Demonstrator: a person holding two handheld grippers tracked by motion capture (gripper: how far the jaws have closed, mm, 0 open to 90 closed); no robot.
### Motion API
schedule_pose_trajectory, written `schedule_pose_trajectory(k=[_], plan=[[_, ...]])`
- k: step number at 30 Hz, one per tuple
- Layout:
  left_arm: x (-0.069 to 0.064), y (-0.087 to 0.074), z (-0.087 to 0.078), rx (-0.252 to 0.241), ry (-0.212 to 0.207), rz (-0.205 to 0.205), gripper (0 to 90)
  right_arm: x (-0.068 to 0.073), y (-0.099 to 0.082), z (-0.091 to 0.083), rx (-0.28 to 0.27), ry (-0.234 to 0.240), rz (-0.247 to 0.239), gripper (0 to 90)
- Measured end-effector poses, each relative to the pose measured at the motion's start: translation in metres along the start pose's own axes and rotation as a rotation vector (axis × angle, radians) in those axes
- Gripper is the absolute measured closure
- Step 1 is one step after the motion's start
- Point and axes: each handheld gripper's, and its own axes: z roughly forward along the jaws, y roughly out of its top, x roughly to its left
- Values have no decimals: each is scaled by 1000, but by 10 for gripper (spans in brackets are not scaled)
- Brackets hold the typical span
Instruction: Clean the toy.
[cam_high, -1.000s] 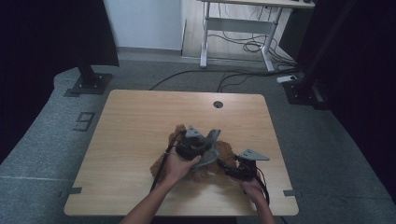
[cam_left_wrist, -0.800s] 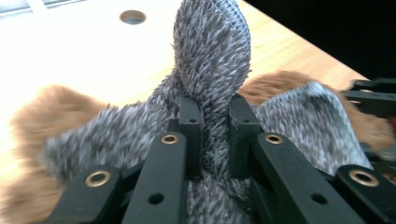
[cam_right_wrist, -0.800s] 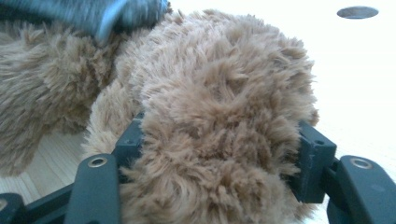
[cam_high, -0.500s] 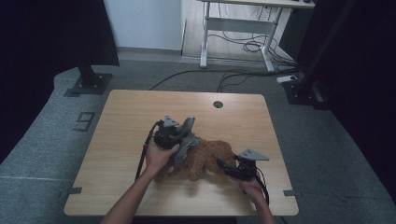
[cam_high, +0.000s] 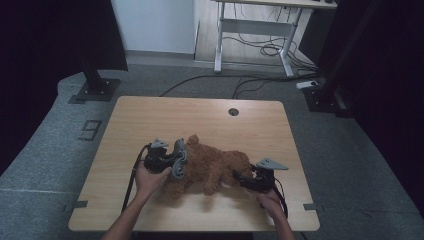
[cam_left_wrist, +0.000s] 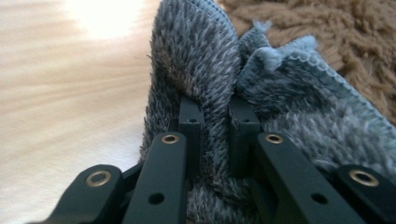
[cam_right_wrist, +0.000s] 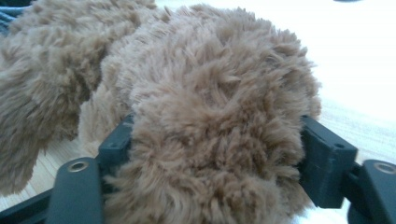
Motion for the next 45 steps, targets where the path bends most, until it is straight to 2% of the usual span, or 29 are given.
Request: schedule_pose_trajectory(k=[2, 3, 4, 8, 10, 11, 12, 13, 14, 16, 18, 19, 20, 21, 22, 24, 27, 29, 31, 32, 35, 38, 39, 40, 41, 42, 43, 44, 45], plan=[[2, -1, 1, -2, -30, -26, 789, -1, 1, 0, 21, -2, 17, 249], [2, -1, 1, -2, -30, -26, 790, -1, 1, 0, 21, -2, 17, 249], [4, -2, 1, -2, -57, -48, 790, -1, 2, 0, 26, -1, 27, 244], [4, -6, 2, -12, -117, -92, 791, -3, 3, 2, 70, 20, 68, 233], [1, -6, 3, -19, -138, -108, 794, -2, 3, 3, 84, 34, 71, 290], [1, -6, 3, -19, -138, -108, 795, -2, 3, 3, 84, 34, 71, 290], [-2, -5, 5, -28, -145, -117, 796, 1, 3, 3, 73, 42, 54, 384], [-2, -5, 5, -28, -145, -117, 797, 1, 3, 3, 73, 42, 54, 384], [-2, -4, 7, -36, -153, -124, 798, 6, 2, 3, 41, 34, 14, 461], [-2, -2, 7, -46, -160, -137, 798, 7, 2, 4, 29, 24, -4, 485], [0, 3, 8, -77, -165, -148, 799, 13, 2, 5, -12, -9, -61, 531], [0, 3, 8, -77, -165, -148, 799, 13, 2, 5, -12, -9, -61, 531], [1, 8, 9, -92, -165, -151, 799, 15, 3, 8, -42, -26, -95, 543], [1, 8, 9, -92, -165, -151, 800, 15, 3, 8, -42, -26, -95, 543], [3, 15, 11, -106, -166, -148, 800, 15, 5, 12, -72, -49, -129, 544], [6, 23, 17, -117, -158, -146, 800, 13, 7, 16, -106, -79, -155, 543], [11, 27, 23, -124, -146, -151, 799, 8, 9, 24, -135, -105, -162, 538], [15, 27, 25, -122, -150, -160, 799, 2, 9, 28, -151, -97, -134, 529], [17, 23, 23, -123, -146, -147, 797, 2, 7, 26, -155, -86, -144, 508], [17, 17, 18, -124, -155, -142, 795, 3, 5, 22, -146, -69, -164, 494], [14, 8, 6, -124, -176, -126, 791, 4, 0, 14, -119, -50, -173, 468], [10, 8, -11, -141, -168, -112, 781, 6, -6, 6, -96, -43, -195, 441], [10, 8, -11, -141, -168, -112, 781, 6, -6, 6, -96, -43, -195, 441], [3, 16, -23, -168, -149, -79, 780, 5, -10, 2, -85, -38, -203, 431], [3, 16, -23, -168, -149, -79, 779, 5, -10, 2, -85, -38, -203, 431], [-8, 28, -33, -199, -136, -42, 777, 4, -12, 0, -81, -37, -205, 423], [-16, 36, -37, -216, -134, -20, 776, 4, -12, 0, -79, -35, -203, 422], [-16, 36, -37, -216, -134, -20, 775, 4, -12, 0, -79, -35, -203, 422], [-28, 47, -39, -234, -129, 15, 774, 3, -13, -1, -79, -30, -196, 416]])
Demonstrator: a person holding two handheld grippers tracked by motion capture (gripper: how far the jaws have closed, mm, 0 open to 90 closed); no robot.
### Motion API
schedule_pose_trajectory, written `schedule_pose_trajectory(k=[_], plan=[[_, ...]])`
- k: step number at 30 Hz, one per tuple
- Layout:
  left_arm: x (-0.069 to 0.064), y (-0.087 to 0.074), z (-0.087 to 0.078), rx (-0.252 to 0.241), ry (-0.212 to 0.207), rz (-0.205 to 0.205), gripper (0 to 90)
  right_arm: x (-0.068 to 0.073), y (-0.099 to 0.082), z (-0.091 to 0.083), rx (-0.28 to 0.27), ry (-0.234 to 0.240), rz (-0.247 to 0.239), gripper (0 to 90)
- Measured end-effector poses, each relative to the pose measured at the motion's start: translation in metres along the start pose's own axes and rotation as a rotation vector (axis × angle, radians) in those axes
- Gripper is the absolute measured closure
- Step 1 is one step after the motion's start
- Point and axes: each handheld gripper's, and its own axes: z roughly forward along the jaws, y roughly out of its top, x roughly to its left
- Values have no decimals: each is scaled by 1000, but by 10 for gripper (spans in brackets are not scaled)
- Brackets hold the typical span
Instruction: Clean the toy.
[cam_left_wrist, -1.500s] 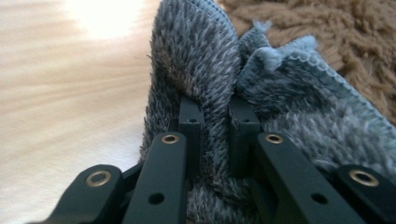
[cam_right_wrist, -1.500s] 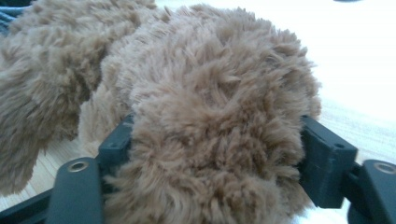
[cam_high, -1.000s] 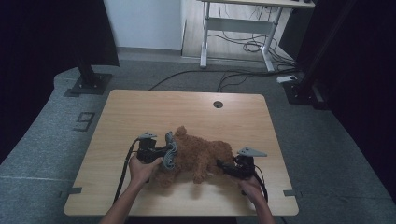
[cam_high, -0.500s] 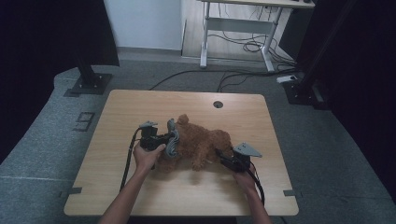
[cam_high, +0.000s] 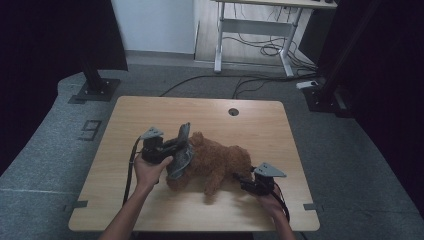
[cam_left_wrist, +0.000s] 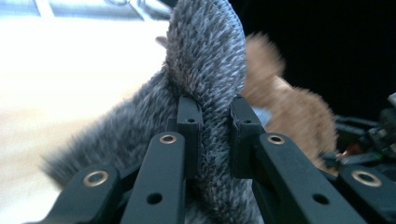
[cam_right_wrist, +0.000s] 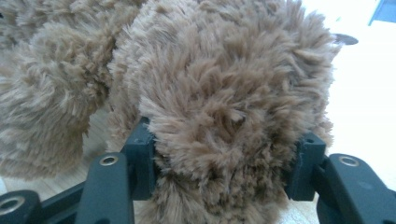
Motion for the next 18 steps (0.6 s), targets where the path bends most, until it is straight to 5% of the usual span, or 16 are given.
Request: schedule_pose_trajectory(k=[4, 7, 14, 18], plan=[[-19, 15, 10, -21, -29, 32, 772, 0, 0, 0, -2, 1, -2, 408], [-35, 24, 36, 37, 0, 97, 768, 0, 0, 0, -1, 2, -11, 402], [-23, 1, 61, 140, 34, 89, 777, -4, 0, -1, -5, 15, 16, 311], [-15, -20, 53, 120, 7, 50, 783, -7, 3, -4, 8, 32, 66, 223]])
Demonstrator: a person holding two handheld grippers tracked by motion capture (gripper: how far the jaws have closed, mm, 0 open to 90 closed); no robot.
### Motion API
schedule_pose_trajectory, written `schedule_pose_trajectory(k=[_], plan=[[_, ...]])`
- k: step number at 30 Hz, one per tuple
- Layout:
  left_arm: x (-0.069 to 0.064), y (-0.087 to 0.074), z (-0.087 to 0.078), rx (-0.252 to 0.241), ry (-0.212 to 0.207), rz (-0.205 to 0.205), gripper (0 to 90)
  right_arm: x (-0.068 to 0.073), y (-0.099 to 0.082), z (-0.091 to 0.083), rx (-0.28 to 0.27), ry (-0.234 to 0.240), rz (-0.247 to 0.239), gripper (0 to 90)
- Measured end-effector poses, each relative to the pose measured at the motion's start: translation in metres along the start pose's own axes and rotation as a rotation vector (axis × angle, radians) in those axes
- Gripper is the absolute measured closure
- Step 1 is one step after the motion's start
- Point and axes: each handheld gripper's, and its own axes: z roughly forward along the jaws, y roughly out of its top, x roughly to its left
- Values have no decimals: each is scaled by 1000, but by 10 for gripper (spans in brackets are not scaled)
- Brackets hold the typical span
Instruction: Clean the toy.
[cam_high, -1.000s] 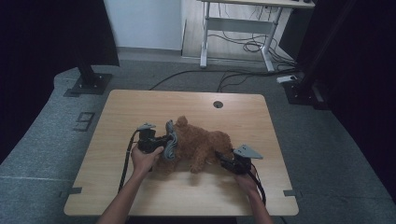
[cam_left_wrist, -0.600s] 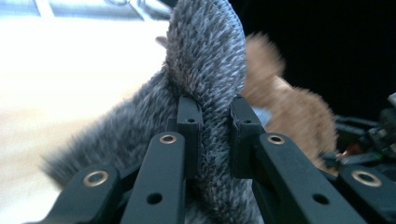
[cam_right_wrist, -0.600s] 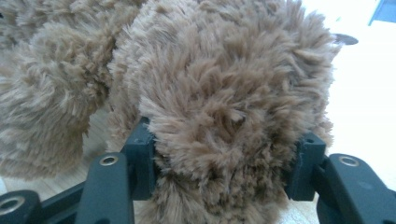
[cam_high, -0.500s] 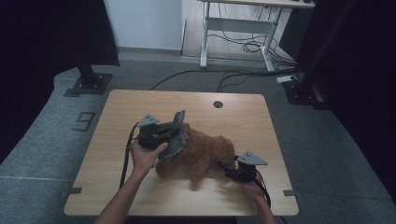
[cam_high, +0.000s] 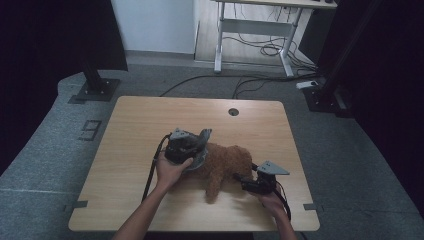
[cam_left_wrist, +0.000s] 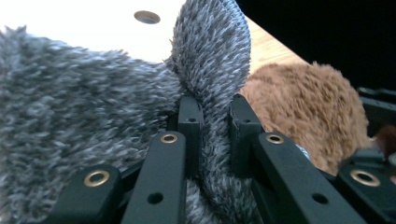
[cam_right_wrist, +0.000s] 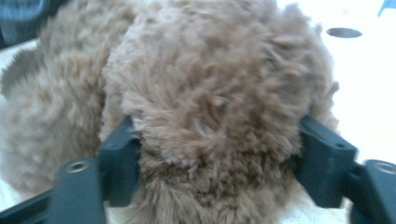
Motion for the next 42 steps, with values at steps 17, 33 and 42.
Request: schedule_pose_trajectory(k=[17, 33, 42], plan=[[-31, -6, -25, -52, -25, 67, 783, 2, -2, -2, 51, 1, 29, 355], [-124, 16, 79, 57, -142, 183, 785, 2, -3, -4, 40, -16, 7, 451], [-91, 14, 43, 28, -33, 172, 790, 1, -4, -5, 33, -21, 18, 486]])
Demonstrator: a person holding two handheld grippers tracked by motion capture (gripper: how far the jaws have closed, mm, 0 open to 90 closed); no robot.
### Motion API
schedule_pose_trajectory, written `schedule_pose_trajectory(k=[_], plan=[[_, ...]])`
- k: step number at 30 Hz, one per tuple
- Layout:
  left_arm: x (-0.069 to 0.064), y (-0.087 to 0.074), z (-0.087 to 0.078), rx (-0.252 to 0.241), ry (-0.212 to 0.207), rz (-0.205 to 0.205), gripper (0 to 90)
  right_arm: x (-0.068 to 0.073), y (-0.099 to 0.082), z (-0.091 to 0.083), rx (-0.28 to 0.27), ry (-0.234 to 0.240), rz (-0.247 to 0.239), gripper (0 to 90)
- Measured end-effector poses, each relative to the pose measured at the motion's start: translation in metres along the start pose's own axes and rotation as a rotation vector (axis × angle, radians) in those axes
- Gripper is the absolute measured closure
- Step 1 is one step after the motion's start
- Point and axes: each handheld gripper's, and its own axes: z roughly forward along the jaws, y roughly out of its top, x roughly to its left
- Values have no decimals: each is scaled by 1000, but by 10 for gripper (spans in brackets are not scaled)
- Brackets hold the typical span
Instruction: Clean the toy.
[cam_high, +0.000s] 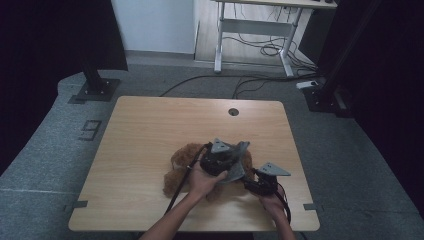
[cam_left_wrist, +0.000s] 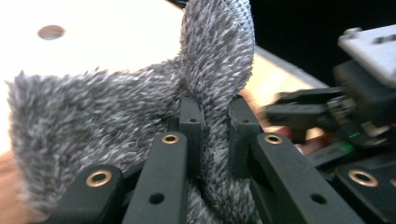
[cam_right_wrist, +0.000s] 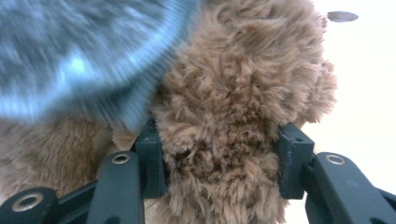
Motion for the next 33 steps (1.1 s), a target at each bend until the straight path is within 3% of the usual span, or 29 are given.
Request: schedule_pose_trajectory(k=[3, 4, 7, 8, 10, 11, 12, 14, 18, 19, 20, 21, 23, 25, 27, 28, 29, 31, 33], plan=[[31, -10, -26, -27, 24, -66, 790, -1, -1, 0, -5, 7, -2, 488], [31, -10, -26, -27, 24, -66, 790, 0, -1, -1, -3, 7, -3, 488], [55, -23, -55, -54, 58, -103, 789, -1, -1, 0, -5, 6, 3, 487], [55, -23, -55, -54, 58, -103, 789, -1, -1, 0, -5, 6, 3, 487], [69, -32, -66, -61, 58, -138, 789, 1, -1, 0, -9, 7, -3, 487], [77, -39, -74, -68, 78, -154, 789, 1, -1, 0, -9, 6, -2, 487], [77, -39, -74, -68, 78, -154, 789, 1, -1, 0, -9, 6, -2, 487], [93, -51, -83, -82, 89, -209, 788, 1, 0, 0, -9, 9, 3, 488], [106, -62, -88, -80, 116, -242, 786, 1, 0, 0, -10, 10, 3, 488], [112, -73, -89, -63, 133, -256, 786, 1, -1, 0, -8, 10, 2, 488], [112, -73, -89, -63, 133, -256, 787, 1, -1, 0, -8, 10, 2, 488], [120, -88, -87, -6, 171, -263, 787, 0, -1, 0, -6, 13, 1, 488], [125, -96, -85, 13, 160, -286, 787, -2, -1, -1, -3, 15, 5, 488], [133, -105, -87, -27, 101, -363, 786, -3, -1, 0, -6, 18, 7, 488], [132, -102, -88, -27, 101, -356, 786, -3, -1, 0, -6, 17, 6, 488], [126, -90, -92, -44, 101, -322, 785, -3, -1, 0, -8, 15, 7, 488], [126, -90, -92, -44, 101, -322, 786, -3, -1, 0, -9, 13, 8, 488], [116, -71, -98, -74, 102, -281, 785, -3, -1, 0, -9, 10, 8, 489], [96, -39, -104, -124, 87, -212, 784, -3, -1, 0, -12, 5, 10, 489]])
